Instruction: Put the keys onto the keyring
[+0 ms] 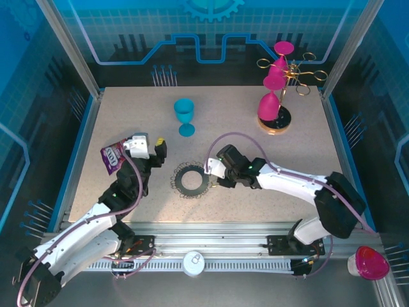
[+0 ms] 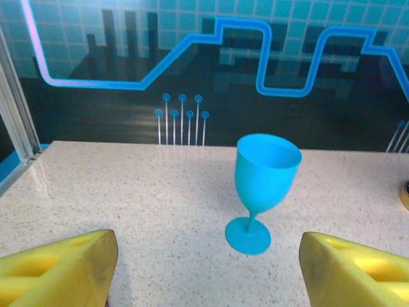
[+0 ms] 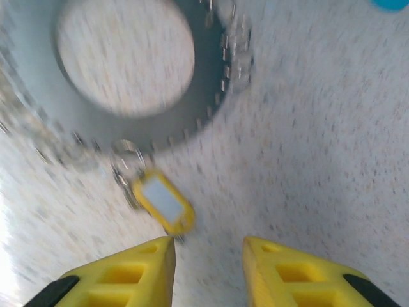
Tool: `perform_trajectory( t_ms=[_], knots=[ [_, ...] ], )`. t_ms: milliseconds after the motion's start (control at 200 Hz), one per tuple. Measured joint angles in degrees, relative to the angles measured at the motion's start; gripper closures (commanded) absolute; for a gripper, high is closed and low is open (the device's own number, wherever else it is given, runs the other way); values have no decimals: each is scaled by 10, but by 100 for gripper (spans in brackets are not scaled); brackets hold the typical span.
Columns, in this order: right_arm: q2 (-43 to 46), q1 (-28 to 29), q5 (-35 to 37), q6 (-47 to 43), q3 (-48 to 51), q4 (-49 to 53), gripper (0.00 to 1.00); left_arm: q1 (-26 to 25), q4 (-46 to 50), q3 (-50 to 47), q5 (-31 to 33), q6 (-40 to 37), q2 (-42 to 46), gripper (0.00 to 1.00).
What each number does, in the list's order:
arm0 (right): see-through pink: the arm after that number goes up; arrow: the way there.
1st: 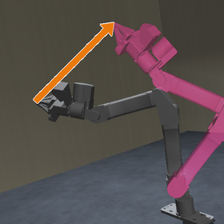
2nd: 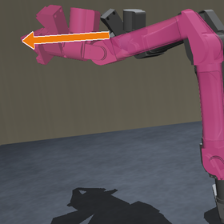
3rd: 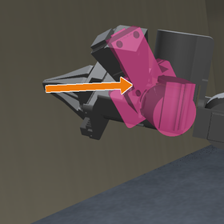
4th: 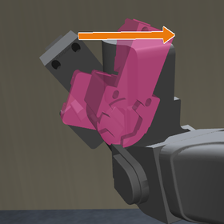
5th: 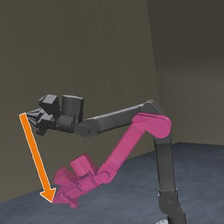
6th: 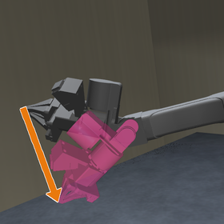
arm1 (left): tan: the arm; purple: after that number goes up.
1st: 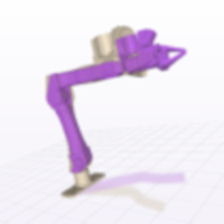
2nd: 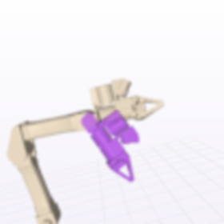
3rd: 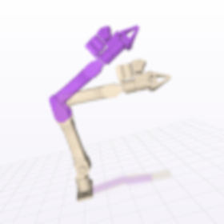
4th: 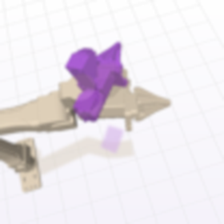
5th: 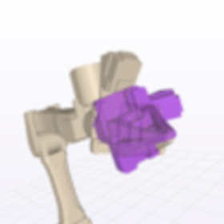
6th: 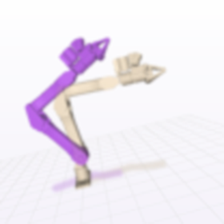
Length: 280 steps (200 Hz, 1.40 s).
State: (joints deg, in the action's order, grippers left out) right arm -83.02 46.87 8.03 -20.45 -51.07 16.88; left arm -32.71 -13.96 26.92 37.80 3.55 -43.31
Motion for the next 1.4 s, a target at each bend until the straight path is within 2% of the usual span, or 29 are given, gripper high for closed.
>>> perform_trajectory(
  t_ms=[115,260,360,460,796,1401],
  knots=[
    [22,5,-25,183,10,-37,80,1,26,0,-26,12,-9,22],
    [15,-2,-38,424,15,-39,85,3,74,17,-67,42,-22,21],
    [-7,-8,-68,525,28,-59,83,3,90,23,-91,66,-25,21],
    [-41,-8,-98,587,40,-75,82,3,102,23,-108,86,-24,21],
    [-111,-9,-159,670,51,-130,81,3,110,23,-132,101,-24,21],
    [-139,-13,-197,698,53,-156,86,3,112,23,-137,101,-24,21]
  ],
)
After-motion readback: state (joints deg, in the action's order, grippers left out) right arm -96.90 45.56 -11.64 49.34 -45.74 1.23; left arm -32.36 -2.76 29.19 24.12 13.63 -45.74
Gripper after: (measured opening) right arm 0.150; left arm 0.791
